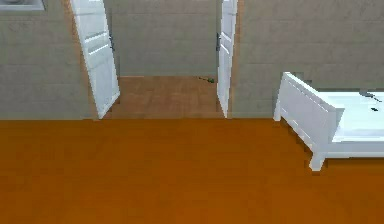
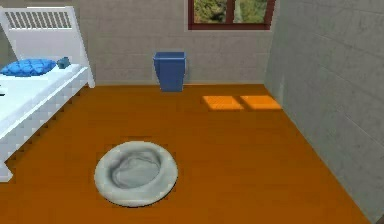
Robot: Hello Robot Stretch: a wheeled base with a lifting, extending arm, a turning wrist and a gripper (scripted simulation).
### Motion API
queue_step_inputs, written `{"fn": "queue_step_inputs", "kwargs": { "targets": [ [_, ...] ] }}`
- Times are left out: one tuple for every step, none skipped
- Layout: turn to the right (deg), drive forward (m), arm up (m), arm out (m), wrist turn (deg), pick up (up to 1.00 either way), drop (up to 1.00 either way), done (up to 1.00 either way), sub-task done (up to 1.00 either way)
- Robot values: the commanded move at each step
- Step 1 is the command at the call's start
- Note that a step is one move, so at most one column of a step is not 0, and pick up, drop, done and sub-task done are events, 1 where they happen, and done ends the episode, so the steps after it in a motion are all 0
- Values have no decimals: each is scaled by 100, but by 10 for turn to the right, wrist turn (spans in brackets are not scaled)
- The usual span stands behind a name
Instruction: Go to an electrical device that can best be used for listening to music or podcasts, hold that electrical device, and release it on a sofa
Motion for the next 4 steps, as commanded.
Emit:
{"fn": "queue_step_inputs", "kwargs": {
  "targets": [
    [0, 5, 0, 0, 0, 0, 0, 0, 0],
    [450, 0, 0, 0, 0, 0, 0, 0, 0],
    [420, 0, 0, 0, 0, 0, 0, 0, 0],
    [0, 5, 0, 0, 0, 0, 0, 0, 0]
  ]
}}
